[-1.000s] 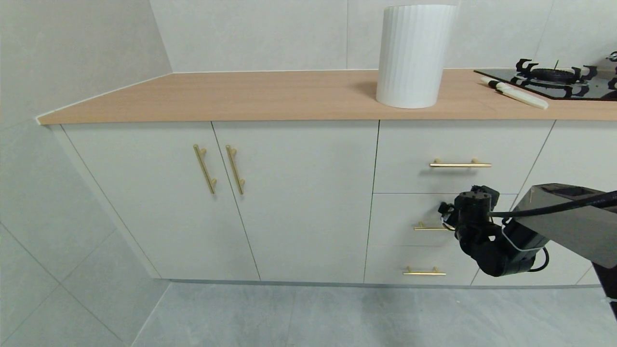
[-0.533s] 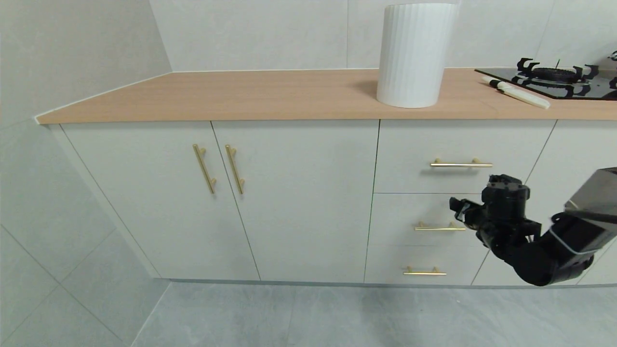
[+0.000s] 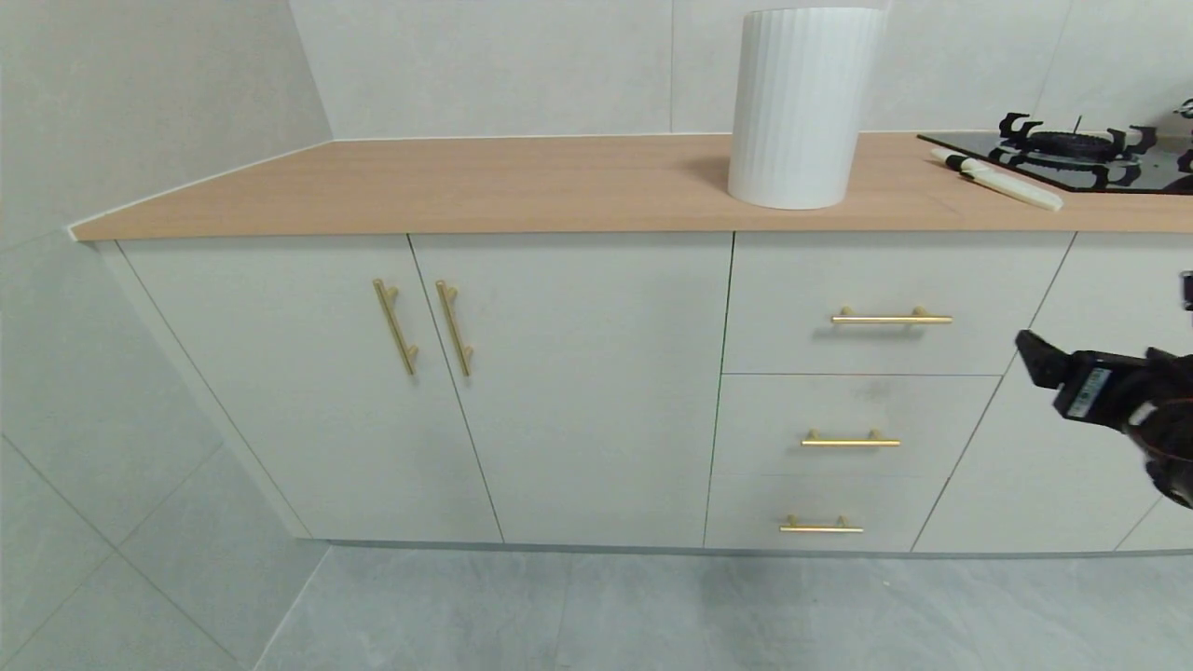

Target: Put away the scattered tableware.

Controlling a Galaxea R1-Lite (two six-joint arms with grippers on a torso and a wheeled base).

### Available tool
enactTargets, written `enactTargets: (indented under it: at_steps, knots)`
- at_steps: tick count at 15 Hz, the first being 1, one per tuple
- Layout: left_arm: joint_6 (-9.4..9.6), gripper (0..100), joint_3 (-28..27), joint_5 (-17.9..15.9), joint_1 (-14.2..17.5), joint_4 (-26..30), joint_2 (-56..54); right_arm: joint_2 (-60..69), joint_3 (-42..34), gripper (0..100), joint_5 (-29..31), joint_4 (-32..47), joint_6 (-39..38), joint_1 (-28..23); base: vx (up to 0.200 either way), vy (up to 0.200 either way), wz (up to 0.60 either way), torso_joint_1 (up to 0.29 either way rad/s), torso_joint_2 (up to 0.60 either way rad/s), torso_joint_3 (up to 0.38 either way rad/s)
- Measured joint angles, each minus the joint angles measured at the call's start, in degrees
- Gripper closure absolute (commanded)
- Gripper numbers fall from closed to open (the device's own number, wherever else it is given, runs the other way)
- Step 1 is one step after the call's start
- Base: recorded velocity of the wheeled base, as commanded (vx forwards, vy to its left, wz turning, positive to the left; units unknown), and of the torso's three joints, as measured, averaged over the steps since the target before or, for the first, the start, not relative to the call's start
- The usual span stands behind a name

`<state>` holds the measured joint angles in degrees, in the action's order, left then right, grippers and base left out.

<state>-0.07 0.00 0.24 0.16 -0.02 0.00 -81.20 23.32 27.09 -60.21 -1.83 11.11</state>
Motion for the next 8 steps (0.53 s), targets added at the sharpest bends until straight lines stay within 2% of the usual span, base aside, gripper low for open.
enactTargets:
  at_steps: [2,4,8]
  knots:
    - [0.00,0,0.0,0.0,0.0,0.0,0.0,11.6,-4.4,0,1.9,3.4,3.2,-0.1,0.000,0.000,0.00,0.000,0.00,0.000]
    - [0.00,0,0.0,0.0,0.0,0.0,0.0,22.7,-7.2,0,3.7,10.7,4.8,-0.3,0.000,0.000,0.00,0.000,0.00,0.000]
    - [0.00,0,0.0,0.0,0.0,0.0,0.0,47.2,-8.0,0,4.9,37.5,6.1,-2.6,0.000,0.000,0.00,0.000,0.00,0.000]
